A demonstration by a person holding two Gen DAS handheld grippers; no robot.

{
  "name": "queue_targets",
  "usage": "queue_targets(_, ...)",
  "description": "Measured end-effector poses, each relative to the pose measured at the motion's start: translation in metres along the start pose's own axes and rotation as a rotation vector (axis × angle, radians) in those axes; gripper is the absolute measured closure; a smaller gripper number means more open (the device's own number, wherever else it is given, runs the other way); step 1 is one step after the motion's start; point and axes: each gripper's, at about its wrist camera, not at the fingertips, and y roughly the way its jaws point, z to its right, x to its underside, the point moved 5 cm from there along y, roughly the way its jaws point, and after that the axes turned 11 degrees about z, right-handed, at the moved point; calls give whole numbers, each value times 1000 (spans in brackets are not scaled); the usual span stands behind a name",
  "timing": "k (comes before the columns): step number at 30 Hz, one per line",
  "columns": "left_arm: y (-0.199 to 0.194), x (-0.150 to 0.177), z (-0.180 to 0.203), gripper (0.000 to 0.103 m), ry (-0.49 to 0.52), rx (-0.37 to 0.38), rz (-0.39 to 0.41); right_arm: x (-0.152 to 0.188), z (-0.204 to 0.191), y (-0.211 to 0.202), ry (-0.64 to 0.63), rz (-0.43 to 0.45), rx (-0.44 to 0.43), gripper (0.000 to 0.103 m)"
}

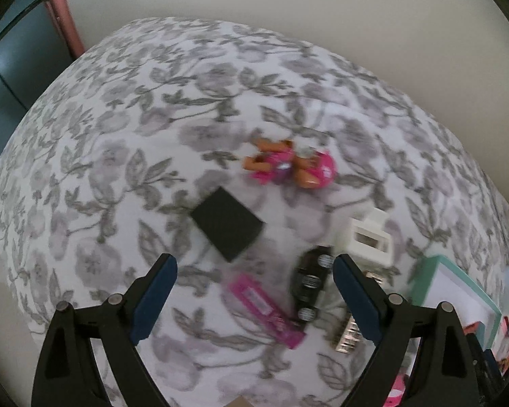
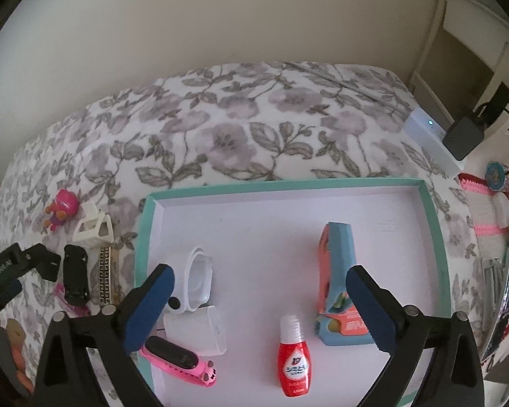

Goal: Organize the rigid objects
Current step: 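Move both grippers back to the pile toward the black charger and patterned bar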

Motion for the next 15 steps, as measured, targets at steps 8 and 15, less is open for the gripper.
queue_targets(8, 3, -13, -38, 10, -50, -35, 16, -4, -50, -1, -29, 18, -125, 0)
queue_targets(15, 7, -21, -58, 10, -73, -30, 22, 0, -112, 0, -116, 16, -246, 0)
